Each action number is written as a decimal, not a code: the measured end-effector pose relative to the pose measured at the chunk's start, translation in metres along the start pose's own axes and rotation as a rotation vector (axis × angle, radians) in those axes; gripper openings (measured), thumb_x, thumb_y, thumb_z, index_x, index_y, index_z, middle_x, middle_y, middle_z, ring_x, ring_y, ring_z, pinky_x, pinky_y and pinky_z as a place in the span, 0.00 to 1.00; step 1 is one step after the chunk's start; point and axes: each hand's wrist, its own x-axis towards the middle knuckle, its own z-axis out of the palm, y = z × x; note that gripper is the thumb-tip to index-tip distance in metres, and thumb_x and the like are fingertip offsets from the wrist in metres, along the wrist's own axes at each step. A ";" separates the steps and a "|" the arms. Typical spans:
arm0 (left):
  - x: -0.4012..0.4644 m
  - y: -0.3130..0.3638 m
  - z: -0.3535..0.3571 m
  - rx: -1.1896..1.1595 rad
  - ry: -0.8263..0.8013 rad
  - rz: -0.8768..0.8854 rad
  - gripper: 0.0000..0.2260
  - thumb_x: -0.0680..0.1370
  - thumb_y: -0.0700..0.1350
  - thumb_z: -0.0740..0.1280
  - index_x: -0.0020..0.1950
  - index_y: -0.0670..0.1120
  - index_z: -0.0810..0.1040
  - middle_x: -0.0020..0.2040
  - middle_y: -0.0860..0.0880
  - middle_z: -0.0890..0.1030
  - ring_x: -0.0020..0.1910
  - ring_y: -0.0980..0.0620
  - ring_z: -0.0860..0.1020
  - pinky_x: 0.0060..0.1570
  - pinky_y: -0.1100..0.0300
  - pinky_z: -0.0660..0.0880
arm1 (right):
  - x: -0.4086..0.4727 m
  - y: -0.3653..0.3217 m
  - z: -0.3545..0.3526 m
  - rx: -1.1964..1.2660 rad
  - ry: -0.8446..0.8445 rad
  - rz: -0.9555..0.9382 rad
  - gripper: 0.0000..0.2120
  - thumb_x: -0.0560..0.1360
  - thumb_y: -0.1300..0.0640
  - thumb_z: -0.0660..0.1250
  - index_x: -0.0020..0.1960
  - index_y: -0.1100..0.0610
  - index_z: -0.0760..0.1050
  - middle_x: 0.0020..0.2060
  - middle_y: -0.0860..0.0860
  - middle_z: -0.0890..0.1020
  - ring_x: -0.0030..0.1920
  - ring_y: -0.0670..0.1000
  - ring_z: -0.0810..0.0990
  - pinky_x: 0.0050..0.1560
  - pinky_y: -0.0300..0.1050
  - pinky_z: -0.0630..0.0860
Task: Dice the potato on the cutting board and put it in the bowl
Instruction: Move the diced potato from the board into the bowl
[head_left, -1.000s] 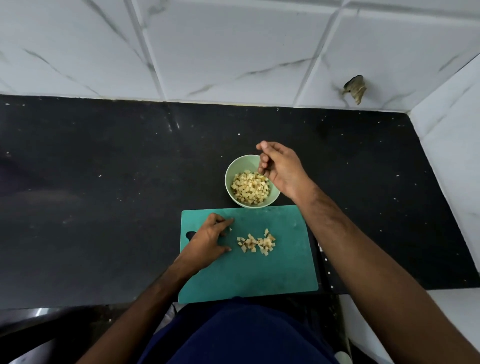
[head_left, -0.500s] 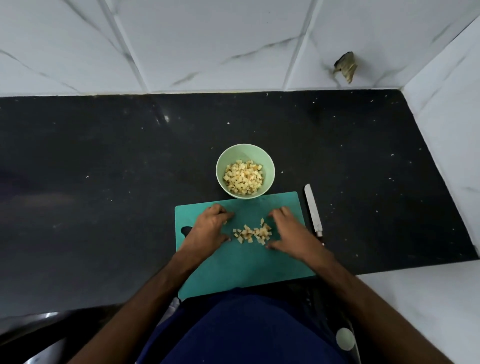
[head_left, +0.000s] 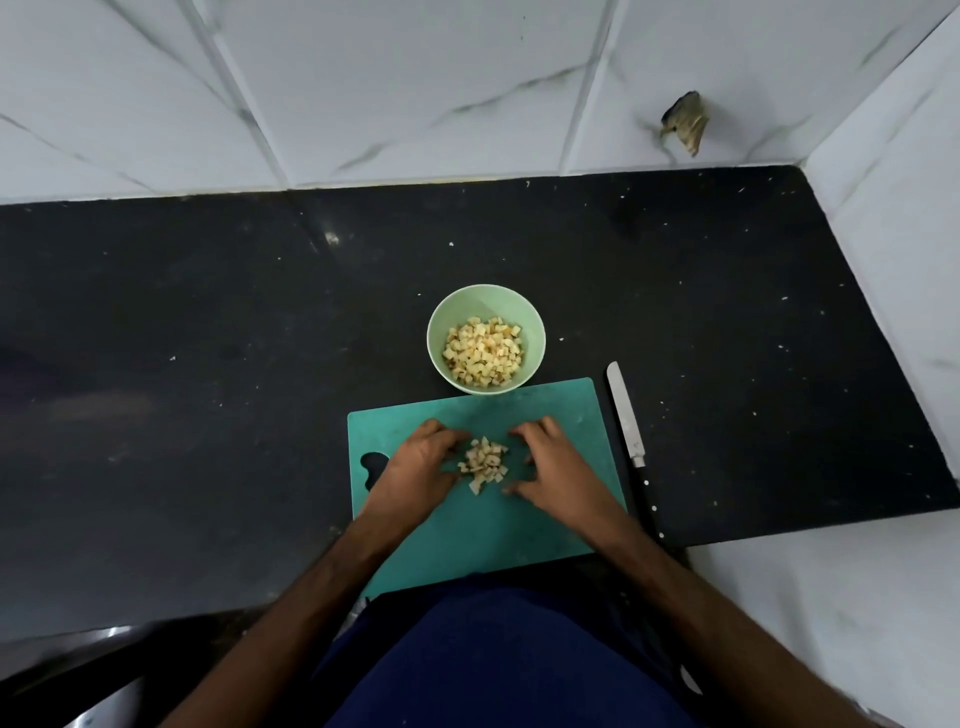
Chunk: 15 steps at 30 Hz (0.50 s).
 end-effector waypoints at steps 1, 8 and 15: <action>-0.002 -0.001 -0.001 0.012 -0.023 -0.012 0.25 0.70 0.33 0.77 0.67 0.42 0.79 0.53 0.51 0.74 0.49 0.54 0.79 0.54 0.65 0.77 | -0.002 0.000 0.002 -0.010 -0.016 0.009 0.38 0.68 0.54 0.81 0.73 0.57 0.68 0.65 0.50 0.68 0.60 0.51 0.76 0.64 0.49 0.76; 0.012 0.014 0.008 0.087 -0.037 -0.051 0.18 0.70 0.35 0.75 0.59 0.42 0.79 0.50 0.46 0.76 0.47 0.49 0.78 0.46 0.61 0.74 | 0.001 -0.031 0.028 0.028 0.051 0.007 0.37 0.67 0.58 0.82 0.69 0.58 0.67 0.65 0.53 0.68 0.61 0.54 0.76 0.64 0.51 0.76; 0.019 0.009 0.007 0.023 -0.002 -0.141 0.16 0.67 0.34 0.77 0.53 0.43 0.81 0.47 0.47 0.82 0.44 0.51 0.79 0.44 0.63 0.74 | 0.007 -0.033 0.027 0.077 0.108 0.034 0.27 0.69 0.58 0.79 0.62 0.57 0.70 0.58 0.52 0.71 0.54 0.53 0.76 0.48 0.42 0.70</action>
